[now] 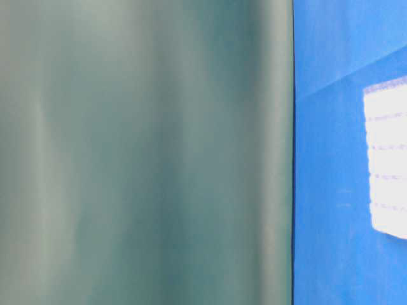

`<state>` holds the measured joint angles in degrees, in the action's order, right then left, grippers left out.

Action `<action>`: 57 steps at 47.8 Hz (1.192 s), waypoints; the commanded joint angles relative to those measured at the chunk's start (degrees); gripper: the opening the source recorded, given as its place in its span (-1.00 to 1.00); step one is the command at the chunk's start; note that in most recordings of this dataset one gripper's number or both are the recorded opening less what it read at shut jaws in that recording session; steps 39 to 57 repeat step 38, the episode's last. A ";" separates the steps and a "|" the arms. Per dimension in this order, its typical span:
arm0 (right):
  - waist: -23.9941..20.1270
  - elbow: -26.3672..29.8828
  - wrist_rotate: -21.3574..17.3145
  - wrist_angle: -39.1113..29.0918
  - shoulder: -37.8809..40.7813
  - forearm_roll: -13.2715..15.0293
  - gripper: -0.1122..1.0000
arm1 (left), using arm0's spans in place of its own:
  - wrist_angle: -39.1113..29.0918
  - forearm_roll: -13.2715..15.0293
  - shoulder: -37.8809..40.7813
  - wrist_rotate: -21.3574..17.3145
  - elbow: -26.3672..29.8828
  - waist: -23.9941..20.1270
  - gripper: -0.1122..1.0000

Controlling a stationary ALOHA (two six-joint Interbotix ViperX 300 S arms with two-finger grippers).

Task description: Fold the blue towel.

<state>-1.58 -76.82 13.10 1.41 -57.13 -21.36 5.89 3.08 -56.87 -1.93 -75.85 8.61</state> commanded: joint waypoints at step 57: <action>-0.18 -6.50 -0.79 12.39 3.43 -1.32 0.76 | 3.78 -0.18 -9.58 0.00 -9.93 -1.76 0.49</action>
